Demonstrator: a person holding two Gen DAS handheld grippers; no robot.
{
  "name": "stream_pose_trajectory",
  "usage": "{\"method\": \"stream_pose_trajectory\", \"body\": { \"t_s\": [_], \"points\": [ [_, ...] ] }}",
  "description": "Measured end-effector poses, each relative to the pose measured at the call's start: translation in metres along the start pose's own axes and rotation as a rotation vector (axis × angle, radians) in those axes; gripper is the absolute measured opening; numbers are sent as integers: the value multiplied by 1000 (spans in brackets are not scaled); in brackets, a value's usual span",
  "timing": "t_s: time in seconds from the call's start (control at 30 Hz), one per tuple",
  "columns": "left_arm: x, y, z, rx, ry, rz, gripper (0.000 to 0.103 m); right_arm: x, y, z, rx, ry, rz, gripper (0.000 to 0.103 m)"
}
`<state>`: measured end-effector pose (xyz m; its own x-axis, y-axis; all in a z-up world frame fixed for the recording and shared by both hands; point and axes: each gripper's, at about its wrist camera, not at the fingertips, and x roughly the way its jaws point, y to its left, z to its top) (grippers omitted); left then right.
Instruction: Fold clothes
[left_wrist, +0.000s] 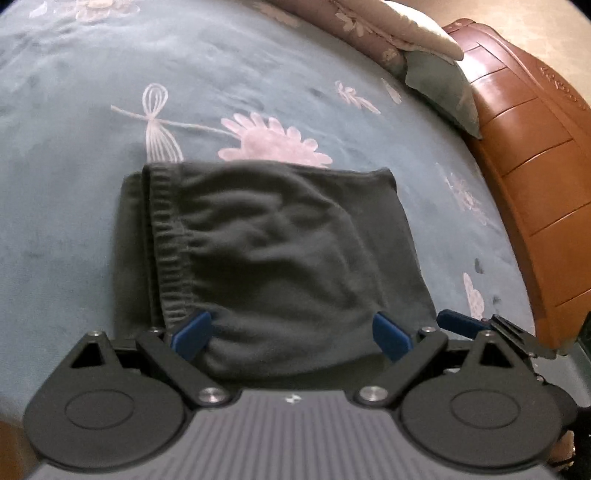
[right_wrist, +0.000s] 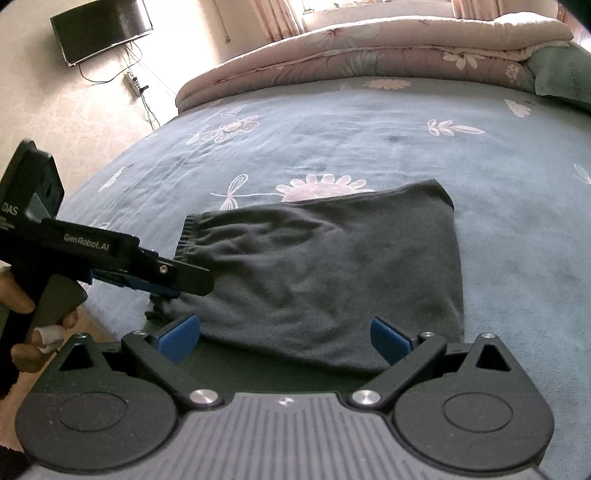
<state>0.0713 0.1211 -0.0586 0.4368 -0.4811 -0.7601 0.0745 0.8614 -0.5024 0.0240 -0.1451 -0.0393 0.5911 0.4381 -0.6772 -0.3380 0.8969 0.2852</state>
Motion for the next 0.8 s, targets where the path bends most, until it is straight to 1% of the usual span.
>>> {"method": "stream_pose_trajectory", "body": {
  "t_s": [0.1, 0.2, 0.27, 0.33, 0.43, 0.57, 0.63, 0.73, 0.8],
  "points": [
    [-9, 1, 1, -3, -37, -17, 94, -2, -1, 0, 5, -5, -4, 101],
    [-10, 9, 3, -27, -63, 1, 94, -1, -2, 0, 11, -7, -8, 101],
    [-6, 16, 5, -36, -49, 46, 94, 0, -3, 0, 14, -3, -8, 101],
    [-13, 22, 8, -43, -59, 60, 94, 0, -4, 0, 16, 1, -7, 101],
    [-36, 33, 17, -84, -129, 8, 94, -3, -9, -1, 35, -7, -6, 101],
    [-55, 55, 26, -178, -189, -10, 94, -3, -18, -1, 73, -9, -7, 101],
    [-55, 63, 26, -225, -185, -37, 94, -3, -22, -2, 83, -6, -4, 101],
    [-49, 69, 20, -271, -160, -101, 94, -2, -24, -3, 89, -2, -4, 101],
    [-43, 72, 16, -284, -141, -112, 94, -1, -24, -3, 91, 2, -6, 101]
  ]
}}
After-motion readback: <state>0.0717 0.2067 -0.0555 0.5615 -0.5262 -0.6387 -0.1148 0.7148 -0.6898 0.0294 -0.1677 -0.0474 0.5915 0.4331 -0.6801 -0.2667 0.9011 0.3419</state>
